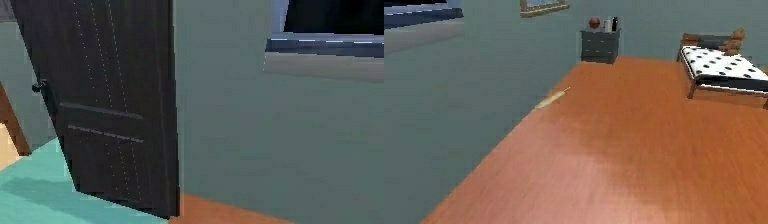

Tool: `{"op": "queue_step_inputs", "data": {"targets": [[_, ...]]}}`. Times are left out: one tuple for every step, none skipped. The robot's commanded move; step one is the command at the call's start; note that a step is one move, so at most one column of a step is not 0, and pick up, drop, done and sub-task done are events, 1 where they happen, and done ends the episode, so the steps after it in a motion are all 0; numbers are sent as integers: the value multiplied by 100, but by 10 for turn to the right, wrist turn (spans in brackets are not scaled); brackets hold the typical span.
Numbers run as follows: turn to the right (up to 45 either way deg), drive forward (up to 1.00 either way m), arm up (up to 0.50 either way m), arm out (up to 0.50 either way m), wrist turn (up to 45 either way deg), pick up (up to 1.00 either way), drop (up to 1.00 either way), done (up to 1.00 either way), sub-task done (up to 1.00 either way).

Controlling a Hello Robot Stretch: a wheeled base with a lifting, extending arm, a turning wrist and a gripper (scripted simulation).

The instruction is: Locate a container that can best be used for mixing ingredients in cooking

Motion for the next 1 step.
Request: {"op": "queue_step_inputs", "data": {"targets": [[-450,0,0,0,0,0,0,0,0]]}}
